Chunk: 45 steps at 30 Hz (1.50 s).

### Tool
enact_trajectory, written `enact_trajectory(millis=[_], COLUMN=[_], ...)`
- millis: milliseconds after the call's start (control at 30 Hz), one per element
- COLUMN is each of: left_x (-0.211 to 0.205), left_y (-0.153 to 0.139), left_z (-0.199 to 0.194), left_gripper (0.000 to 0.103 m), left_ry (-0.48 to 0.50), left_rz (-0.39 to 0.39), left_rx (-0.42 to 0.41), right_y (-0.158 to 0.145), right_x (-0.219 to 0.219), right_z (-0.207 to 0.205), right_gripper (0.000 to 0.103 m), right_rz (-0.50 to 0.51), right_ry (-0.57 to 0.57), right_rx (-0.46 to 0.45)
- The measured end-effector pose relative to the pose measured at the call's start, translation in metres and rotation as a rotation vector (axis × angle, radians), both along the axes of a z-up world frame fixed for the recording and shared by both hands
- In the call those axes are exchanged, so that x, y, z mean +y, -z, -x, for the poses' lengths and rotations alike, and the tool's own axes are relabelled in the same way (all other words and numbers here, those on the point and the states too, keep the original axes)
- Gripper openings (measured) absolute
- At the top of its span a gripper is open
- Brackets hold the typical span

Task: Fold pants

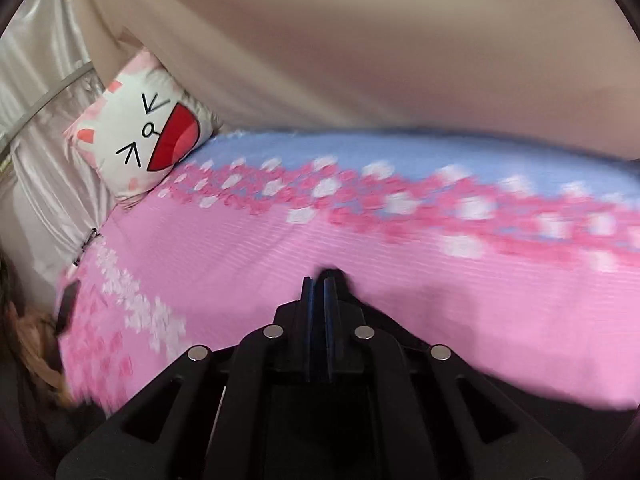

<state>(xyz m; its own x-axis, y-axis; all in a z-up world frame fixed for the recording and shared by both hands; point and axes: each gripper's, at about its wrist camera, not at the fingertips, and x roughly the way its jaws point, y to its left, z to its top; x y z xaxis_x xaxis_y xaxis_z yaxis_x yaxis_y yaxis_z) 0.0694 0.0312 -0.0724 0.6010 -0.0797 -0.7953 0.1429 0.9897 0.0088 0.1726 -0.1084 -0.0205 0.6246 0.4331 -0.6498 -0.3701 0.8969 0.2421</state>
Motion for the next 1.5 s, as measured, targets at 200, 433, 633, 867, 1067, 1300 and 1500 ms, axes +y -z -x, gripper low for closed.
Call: enact_trajectory(millis=[200,433,633,867,1067,1300,1500], left_x=[-0.030,-0.082,-0.085,-0.088,-0.086,-0.050,0.038], left_y=[-0.005,0.008,0.013,0.015,0.017,-0.009,-0.005], left_z=[0.000,0.002,-0.001,-0.002,-0.004,0.004,-0.022], left_gripper=[0.097,0.097,0.097,0.097,0.098,0.097,0.097], left_ry=[0.054,0.123,0.090,0.086,0.079,0.093,0.001], left_rz=[-0.006,-0.118,-0.133,-0.158,-0.149,-0.034,0.369], left_rx=[-0.003,-0.019,0.004,0.004,0.009,-0.013,0.141], right_y=[0.039,0.072,0.046,0.062,0.071,0.044,0.067], right_x=[-0.097,-0.159,-0.154,-0.167,-0.155,-0.186,-0.231], right_z=[0.092,0.122,0.133,0.138,0.140,0.165,0.170], right_gripper=[0.006,0.000,0.007,0.001,0.004,0.009,0.053], right_rz=[0.113,-0.054,-0.060,-0.100,-0.017,-0.092,-0.268], right_ry=[0.202,0.288,0.295,0.324,0.295,0.368,0.405], right_rx=[0.075,0.111,0.060,0.089,0.083,0.054,0.151])
